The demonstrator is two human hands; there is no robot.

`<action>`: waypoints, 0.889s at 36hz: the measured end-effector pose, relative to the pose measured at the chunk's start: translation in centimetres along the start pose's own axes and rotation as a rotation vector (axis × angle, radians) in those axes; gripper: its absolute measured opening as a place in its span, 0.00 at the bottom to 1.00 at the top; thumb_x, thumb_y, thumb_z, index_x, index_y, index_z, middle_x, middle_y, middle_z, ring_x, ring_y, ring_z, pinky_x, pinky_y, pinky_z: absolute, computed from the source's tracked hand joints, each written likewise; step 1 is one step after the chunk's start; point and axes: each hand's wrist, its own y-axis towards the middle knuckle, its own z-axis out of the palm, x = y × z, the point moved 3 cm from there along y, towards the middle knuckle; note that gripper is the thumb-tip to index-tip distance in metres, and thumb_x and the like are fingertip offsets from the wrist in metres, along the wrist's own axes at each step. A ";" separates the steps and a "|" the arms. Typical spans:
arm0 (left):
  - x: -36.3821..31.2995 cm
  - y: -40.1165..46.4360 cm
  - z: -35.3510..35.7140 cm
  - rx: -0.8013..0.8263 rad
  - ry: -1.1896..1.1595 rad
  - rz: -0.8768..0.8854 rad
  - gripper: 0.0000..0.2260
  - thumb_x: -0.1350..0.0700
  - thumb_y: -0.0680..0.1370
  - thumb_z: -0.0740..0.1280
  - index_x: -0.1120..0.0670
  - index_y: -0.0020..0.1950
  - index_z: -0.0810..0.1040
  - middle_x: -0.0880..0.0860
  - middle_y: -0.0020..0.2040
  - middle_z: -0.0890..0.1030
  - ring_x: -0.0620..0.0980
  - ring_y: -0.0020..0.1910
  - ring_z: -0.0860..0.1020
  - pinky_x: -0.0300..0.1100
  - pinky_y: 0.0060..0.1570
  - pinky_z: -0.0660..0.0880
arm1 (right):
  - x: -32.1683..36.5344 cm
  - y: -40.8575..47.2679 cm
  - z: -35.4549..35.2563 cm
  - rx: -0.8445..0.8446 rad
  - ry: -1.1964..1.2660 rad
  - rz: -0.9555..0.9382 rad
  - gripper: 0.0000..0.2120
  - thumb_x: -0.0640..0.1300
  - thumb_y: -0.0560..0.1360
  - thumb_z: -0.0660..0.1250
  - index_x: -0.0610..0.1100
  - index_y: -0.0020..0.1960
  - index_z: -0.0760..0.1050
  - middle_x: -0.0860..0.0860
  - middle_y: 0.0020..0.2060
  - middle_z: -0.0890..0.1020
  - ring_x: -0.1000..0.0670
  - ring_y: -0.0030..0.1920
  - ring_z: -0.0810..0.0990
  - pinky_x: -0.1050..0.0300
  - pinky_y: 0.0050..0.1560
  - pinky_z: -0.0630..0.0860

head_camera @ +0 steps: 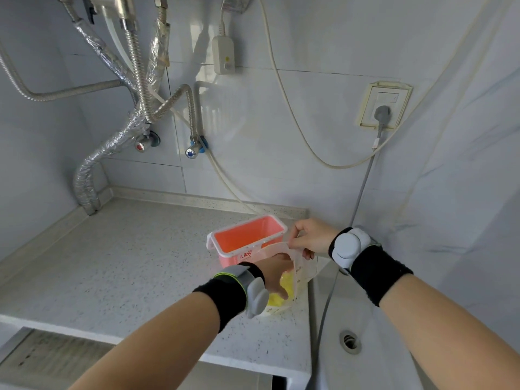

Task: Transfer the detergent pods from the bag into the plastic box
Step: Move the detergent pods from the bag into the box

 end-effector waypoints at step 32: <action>1.5 -1.9 -2.9 -0.168 -0.317 -0.079 0.04 0.63 0.72 0.72 0.55 0.43 0.84 0.48 0.37 0.82 0.55 0.39 0.84 0.45 0.43 0.82 | -4.9 0.2 -0.3 -0.104 0.090 0.114 0.05 0.36 0.72 0.67 0.42 0.39 0.72 0.43 0.30 0.75 0.54 0.18 0.72 0.62 0.23 0.69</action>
